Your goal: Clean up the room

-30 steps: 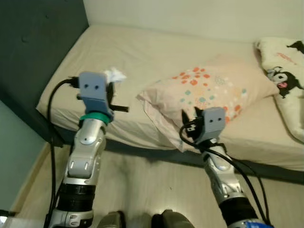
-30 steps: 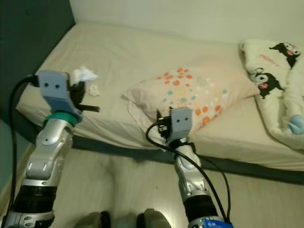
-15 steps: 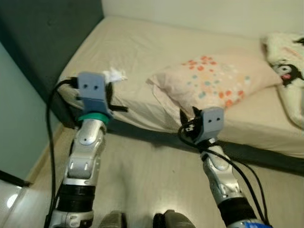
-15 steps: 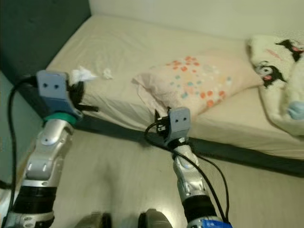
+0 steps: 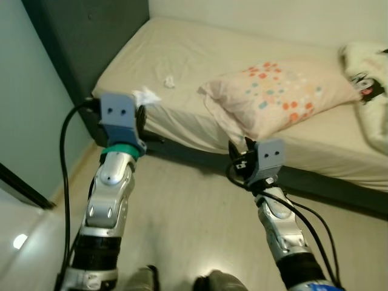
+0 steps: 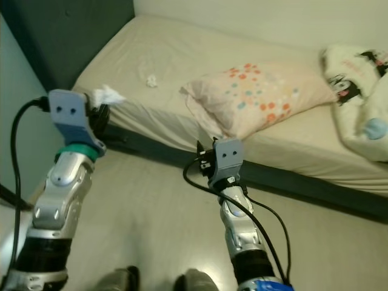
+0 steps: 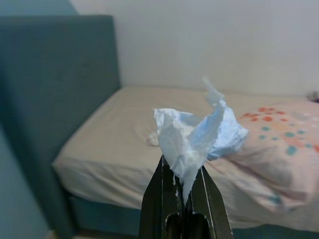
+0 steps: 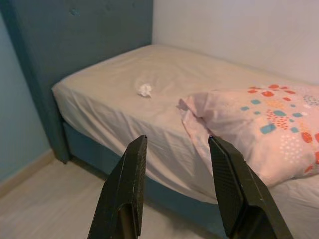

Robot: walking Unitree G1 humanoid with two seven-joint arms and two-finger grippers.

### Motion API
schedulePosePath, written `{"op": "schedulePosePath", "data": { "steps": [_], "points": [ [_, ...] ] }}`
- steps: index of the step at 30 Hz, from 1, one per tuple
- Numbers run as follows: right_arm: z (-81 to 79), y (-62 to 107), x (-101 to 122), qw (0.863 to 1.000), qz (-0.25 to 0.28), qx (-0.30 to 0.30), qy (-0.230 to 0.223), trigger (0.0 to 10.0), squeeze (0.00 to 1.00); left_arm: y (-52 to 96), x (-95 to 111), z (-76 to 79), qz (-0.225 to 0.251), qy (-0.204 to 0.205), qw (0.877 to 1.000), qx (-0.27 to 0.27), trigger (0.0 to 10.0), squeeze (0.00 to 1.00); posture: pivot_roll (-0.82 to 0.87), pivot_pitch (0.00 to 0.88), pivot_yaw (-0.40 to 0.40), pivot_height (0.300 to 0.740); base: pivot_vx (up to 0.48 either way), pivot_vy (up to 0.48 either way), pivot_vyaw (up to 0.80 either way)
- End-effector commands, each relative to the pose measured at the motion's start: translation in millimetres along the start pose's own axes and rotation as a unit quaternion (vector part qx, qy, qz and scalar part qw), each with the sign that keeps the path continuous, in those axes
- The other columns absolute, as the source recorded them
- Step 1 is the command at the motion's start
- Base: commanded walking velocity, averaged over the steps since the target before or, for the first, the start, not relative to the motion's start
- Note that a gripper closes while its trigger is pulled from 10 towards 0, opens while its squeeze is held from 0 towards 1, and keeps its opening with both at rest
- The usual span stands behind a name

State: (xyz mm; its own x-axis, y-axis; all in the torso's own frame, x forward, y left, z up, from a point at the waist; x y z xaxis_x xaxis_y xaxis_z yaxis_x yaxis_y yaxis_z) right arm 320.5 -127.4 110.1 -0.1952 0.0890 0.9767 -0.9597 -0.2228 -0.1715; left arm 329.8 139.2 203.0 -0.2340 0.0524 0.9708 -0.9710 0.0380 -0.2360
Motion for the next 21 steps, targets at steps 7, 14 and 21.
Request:
{"op": "schedulePosePath", "data": {
  "steps": [7,14,21],
  "points": [
    [-1.3,0.4,-3.2,1.000,-0.009,0.005,0.003,10.0,0.00,2.3,-5.3,0.3,-0.015,-0.004,1.000,-0.001,10.0,0.00,-0.03,0.068,-0.021,0.740,0.000,0.000,0.74],
    [-2.2,0.3,-3.2,1.000,-0.009,0.008,0.004,10.0,0.00,2.4,-6.8,-0.1,-0.020,-0.007,1.000,-0.001,10.0,0.00,-0.03,0.067,-0.022,0.740,0.000,0.000,0.74],
    [-2.5,-0.1,-2.5,1.000,-0.007,0.011,0.003,10.0,0.00,2.0,-7.6,0.3,-0.021,-0.010,1.000,-0.001,10.0,0.00,-0.03,0.066,-0.022,0.740,0.000,0.000,0.74]
  ]
}}
Point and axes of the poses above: a point about 5 cm out from each wrist's last joint towards the gripper, its own y axis pointing back from the gripper into the wrist, its own x axis along the axis of the wrist's last joint, z = x × y, the point moved 1 cm from there along -y, pointing out of the wrist towards the gripper, and after that the axes turned 5 degrees about y, right-handed, at the moved point
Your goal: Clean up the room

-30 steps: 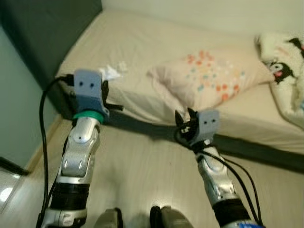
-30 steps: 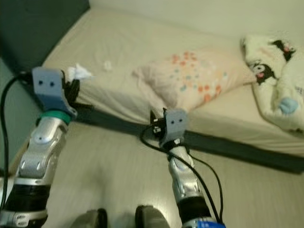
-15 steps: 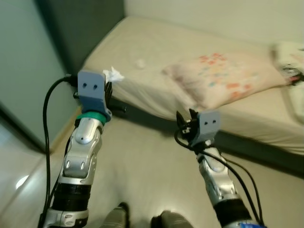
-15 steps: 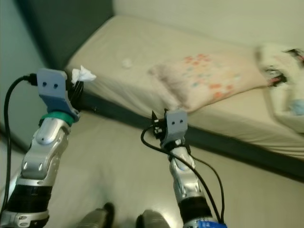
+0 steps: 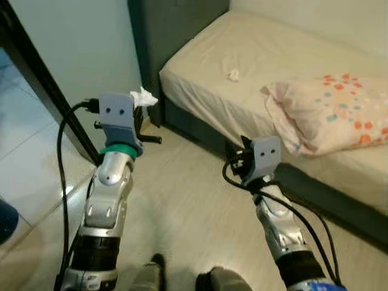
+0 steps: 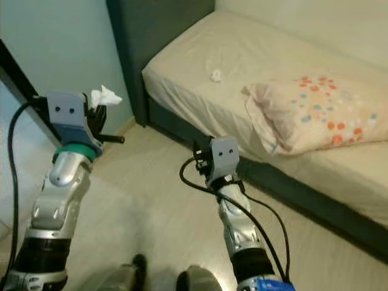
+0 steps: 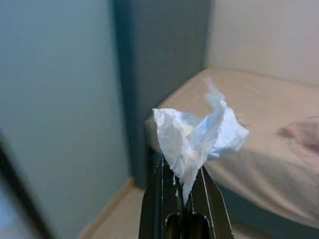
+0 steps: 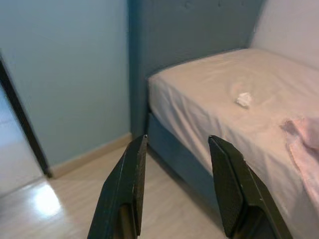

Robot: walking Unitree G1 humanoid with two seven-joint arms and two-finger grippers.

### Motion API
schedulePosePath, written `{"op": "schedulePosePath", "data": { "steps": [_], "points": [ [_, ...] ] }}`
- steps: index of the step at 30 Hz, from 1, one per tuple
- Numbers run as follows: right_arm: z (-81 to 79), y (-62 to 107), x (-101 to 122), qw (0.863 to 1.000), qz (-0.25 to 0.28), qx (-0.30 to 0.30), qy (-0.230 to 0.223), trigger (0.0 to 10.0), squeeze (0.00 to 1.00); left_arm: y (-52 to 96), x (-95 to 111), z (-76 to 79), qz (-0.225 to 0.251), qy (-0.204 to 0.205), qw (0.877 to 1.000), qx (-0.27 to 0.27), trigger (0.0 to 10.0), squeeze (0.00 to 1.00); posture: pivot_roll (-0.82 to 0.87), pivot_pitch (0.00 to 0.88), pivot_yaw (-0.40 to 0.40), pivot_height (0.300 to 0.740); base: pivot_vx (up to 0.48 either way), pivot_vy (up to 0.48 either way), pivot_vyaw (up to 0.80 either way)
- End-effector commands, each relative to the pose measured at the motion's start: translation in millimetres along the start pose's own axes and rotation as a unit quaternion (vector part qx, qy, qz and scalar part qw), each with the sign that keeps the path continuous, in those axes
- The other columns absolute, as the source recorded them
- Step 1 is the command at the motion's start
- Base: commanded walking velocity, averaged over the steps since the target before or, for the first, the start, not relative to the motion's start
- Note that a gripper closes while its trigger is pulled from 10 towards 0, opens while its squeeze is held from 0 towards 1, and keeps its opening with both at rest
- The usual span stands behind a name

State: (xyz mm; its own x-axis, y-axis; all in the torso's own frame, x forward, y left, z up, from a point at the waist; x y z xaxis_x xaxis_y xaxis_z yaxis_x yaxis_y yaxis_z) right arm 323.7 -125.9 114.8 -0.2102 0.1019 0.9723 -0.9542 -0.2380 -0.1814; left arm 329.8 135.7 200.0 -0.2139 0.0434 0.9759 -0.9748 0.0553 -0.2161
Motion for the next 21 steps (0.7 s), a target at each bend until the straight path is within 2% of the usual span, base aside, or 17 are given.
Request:
{"op": "schedulePosePath", "data": {
  "steps": [1,10,13,14,16,17,18,19,20,21],
  "points": [
    [-2.8,3.9,-6,1.000,-0.012,0.005,-0.006,10.0,0.00,1.3,-5,-2.9,-0.012,-0.007,1.000,0.008,10.0,0.00,-0.03,0.066,-0.022,0.740,0.000,0.000,0.74],
    [-6.5,3.2,-5,1.000,-0.008,0.015,-0.010,10.0,0.00,1.4,-10,-4.8,-0.029,-0.018,0.999,0.017,10.0,0.00,-0.03,0.062,-0.022,0.740,0.000,0.000,0.74],
    [-10.4,4.6,-6,1.000,-0.011,0.025,-0.013,10.0,0.00,3.5,-22,-10.1,-0.049,-0.035,0.998,0.030,10.0,0.00,-0.02,0.062,-0.021,0.740,0.000,0.000,0.74],
    [-11.1,5.9,-8,0.999,-0.014,0.027,-0.013,10.0,0.00,6.7,-33,-14.0,-0.065,-0.041,0.996,0.036,10.0,0.00,-0.02,0.062,-0.021,0.740,0.000,0.000,0.74],
    [-11.1,5.9,-8,0.999,-0.014,0.027,-0.013,10.0,0.00,6.7,-33,-14.0,-0.065,-0.041,0.996,0.036,10.0,0.00,-0.02,0.062,-0.021,0.740,0.000,0.000,0.74],
    [-11.6,7.0,-9,0.999,-0.015,0.028,-0.013,10.0,0.00,10.6,-43,-18.6,-0.081,-0.046,0.995,0.043,10.0,0.00,-0.03,0.065,-0.019,0.740,0.000,0.000,0.74],
    [-11.6,7.0,-9,0.999,-0.015,0.028,-0.013,10.0,0.00,10.6,-43,-18.6,-0.081,-0.046,0.995,0.043,10.0,0.00,-0.03,0.065,-0.019,0.740,0.000,0.000,0.74],
    [-11.8,8.2,-9,0.999,-0.016,0.028,-0.013,10.0,0.00,17.0,-56,-23.8,-0.101,-0.044,0.993,0.051,10.0,0.00,-0.03,0.066,-0.019,0.740,0.000,0.000,0.74],
    [-11.8,8.2,-9,0.999,-0.016,0.028,-0.013,10.0,0.00,17.0,-56,-23.8,-0.101,-0.044,0.993,0.051,10.0,0.00,-0.03,0.066,-0.019,0.740,0.000,0.000,0.74],
    [-12.0,9.7,-10,0.999,-0.017,0.030,-0.013,10.0,0.00,25.6,-70,-29.3,-0.126,-0.049,0.989,0.061,10.0,0.00,-0.03,0.072,-0.019,0.740,0.000,0.000,0.74]
  ]
}}
Point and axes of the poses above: a point about 5 cm out from each wrist's last joint towards the gripper, its own y axis pointing back from the gripper into the wrist, its own x axis along the axis of the wrist's last joint, z = x × y, the point moved 1 cm from there along -y, pointing out of the wrist towards the gripper, and after that the axes turned 5 degrees about y, right-handed, at the moved point
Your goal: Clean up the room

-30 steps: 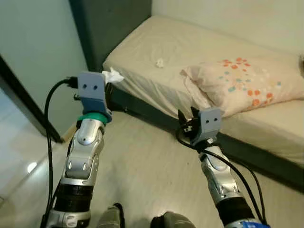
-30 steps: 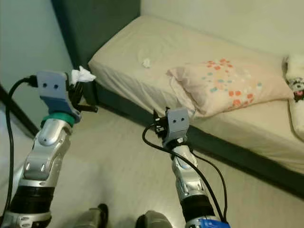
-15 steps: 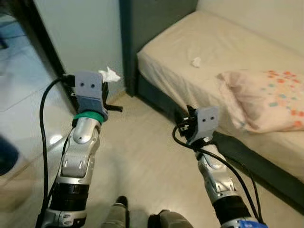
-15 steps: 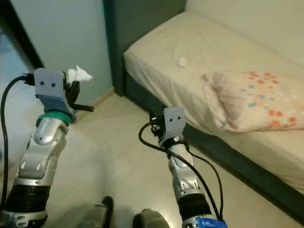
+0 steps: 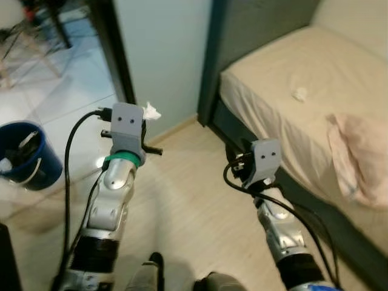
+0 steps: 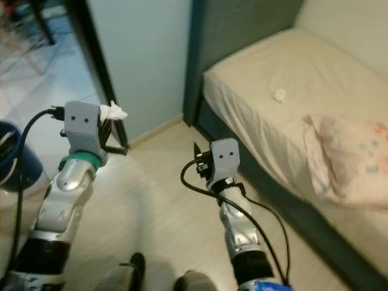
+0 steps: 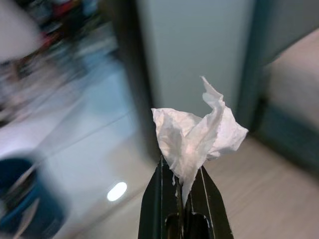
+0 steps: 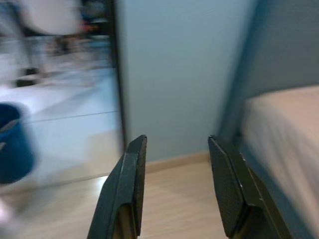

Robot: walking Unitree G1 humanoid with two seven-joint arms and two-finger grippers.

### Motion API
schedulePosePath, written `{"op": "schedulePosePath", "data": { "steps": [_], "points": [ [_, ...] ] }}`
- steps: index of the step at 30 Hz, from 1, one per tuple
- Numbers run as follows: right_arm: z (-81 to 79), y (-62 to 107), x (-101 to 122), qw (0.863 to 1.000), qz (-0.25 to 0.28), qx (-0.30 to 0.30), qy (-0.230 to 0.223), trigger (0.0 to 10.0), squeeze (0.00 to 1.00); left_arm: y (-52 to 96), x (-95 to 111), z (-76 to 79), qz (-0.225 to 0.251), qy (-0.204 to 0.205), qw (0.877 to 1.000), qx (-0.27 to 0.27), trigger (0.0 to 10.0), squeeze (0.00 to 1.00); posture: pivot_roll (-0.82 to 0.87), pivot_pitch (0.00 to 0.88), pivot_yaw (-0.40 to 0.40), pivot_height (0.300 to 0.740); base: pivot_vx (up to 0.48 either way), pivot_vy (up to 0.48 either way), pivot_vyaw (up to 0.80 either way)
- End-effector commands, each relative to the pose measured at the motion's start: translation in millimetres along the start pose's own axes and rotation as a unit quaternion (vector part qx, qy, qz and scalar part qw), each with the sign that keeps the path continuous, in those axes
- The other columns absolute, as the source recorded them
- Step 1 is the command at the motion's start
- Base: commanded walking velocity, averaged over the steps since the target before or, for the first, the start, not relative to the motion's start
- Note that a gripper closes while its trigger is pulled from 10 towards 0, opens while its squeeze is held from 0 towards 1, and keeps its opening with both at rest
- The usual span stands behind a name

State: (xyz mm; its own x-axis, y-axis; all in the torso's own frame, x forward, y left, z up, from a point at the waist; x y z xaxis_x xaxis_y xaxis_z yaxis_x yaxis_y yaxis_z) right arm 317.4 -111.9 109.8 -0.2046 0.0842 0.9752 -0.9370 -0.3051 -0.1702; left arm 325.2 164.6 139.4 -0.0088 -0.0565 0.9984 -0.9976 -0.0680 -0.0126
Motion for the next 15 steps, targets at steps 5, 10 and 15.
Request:
{"op": "schedulePosePath", "data": {
  "steps": [5,10,15],
  "points": [
    [-0.1,11.7,-14,0.999,-0.034,0.004,-0.009,10.0,0.00,14.7,-41,-5.2,-0.062,-0.017,0.998,0.014,10.0,0.00,-0.03,0.076,-0.022,0.740,0.000,0.000,0.74],
    [-19.1,42.2,-71,0.979,-0.194,0.051,-0.027,10.0,0.00,17.8,-50,-13.0,-0.073,-0.028,0.996,0.036,10.0,0.00,-0.03,0.080,-0.025,0.740,0.000,0.000,0.74],
    [-29.9,53.9,-79,0.969,-0.215,0.048,-0.109,10.0,0.00,10.7,-38,-16.2,-0.051,-0.019,0.998,0.044,10.0,0.00,-0.03,0.079,-0.028,0.740,0.000,0.000,0.70]
  ]
}}
Point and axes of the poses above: a point about 5 cm out from each wrist's last joint towards the gripper, its own y axis pointing back from the gripper into the wrist, its own x axis along the axis of the wrist's last joint, z = x × y, the point moved 1 cm from there along -y, pointing out of the wrist towards the gripper, and after that the axes turned 5 degrees about y, right-handed, at the moved point
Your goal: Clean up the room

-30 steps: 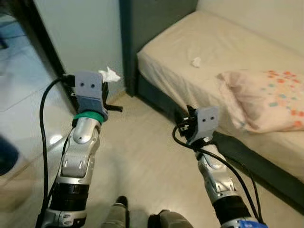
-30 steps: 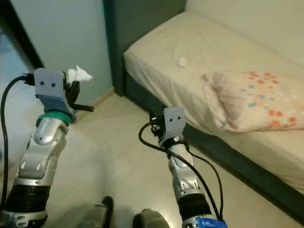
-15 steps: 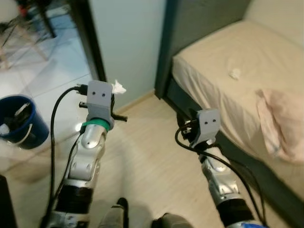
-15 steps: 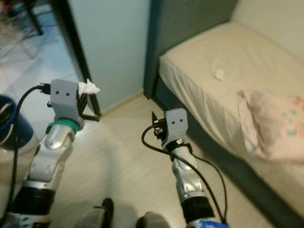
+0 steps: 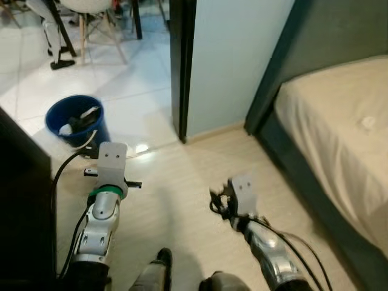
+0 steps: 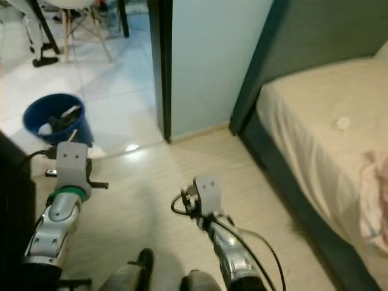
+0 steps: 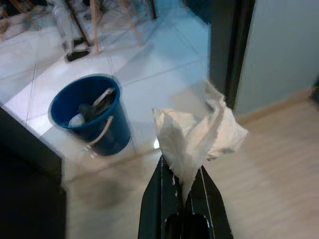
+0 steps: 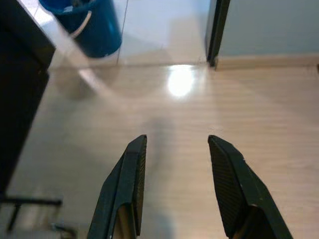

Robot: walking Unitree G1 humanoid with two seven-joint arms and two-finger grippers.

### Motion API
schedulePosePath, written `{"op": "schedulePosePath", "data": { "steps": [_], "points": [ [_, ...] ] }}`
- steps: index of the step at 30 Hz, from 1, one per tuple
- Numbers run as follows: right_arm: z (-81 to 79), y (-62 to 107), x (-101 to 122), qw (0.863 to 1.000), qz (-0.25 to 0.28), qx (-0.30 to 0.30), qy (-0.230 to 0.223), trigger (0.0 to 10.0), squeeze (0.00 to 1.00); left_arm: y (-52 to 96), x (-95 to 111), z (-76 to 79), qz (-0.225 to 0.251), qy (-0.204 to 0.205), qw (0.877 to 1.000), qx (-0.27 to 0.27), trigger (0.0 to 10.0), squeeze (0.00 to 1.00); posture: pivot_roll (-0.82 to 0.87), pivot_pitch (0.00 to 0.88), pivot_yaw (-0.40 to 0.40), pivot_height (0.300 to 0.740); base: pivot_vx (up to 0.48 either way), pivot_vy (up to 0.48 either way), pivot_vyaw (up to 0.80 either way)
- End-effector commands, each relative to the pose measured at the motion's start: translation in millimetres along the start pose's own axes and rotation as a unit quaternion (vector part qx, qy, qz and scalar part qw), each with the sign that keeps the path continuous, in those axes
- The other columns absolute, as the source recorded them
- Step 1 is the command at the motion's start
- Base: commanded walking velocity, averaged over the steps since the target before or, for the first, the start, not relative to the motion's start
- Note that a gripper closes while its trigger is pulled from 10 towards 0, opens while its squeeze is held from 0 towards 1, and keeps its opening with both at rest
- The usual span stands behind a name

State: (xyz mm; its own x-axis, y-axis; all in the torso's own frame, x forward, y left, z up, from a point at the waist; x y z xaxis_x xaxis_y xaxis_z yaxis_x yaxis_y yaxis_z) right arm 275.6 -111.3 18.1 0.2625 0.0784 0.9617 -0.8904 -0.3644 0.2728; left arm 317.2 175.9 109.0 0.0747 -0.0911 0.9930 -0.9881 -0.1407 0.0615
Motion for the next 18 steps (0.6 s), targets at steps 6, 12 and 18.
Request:
{"op": "schedulePosePath", "data": {
  "steps": [6,12,18],
  "points": [
    [-8.0,5.9,-16,0.998,-0.016,0.002,-0.063,10.0,0.00,-2.2,9,-2.9,0.019,0.013,1.000,0.006,10.0,0.00,-0.02,0.077,-0.028,0.740,0.000,0.000,0.68],
    [-8.8,4.7,-11,0.998,-0.005,0.010,-0.054,10.0,0.00,-2.6,12,0.5,0.030,0.010,1.000,0.001,10.0,0.00,-0.03,0.075,-0.025,0.740,0.000,0.000,0.68],
    [-14.2,0.5,13,0.998,0.052,0.034,-0.028,10.0,0.00,-2.8,13,1.7,0.036,0.007,0.999,0.000,10.0,0.00,-0.03,0.075,-0.023,0.740,0.100,0.000,0.44]
  ]
}}
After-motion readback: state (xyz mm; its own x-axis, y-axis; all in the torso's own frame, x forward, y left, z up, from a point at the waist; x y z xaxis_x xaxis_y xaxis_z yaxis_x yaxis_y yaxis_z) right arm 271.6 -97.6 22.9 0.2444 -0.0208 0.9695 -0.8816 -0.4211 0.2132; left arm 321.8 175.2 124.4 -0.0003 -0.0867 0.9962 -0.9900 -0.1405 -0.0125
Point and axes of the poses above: a point about 5 cm out from each wrist's last joint towards the gripper, its own y axis pointing back from the gripper into the wrist, its own x axis along the axis of the wrist's last joint, z = x × y, the point moved 1 cm from there along -y, pointing out of the wrist towards the gripper, and after that the axes turned 5 degrees about y, right-handed, at the moved point
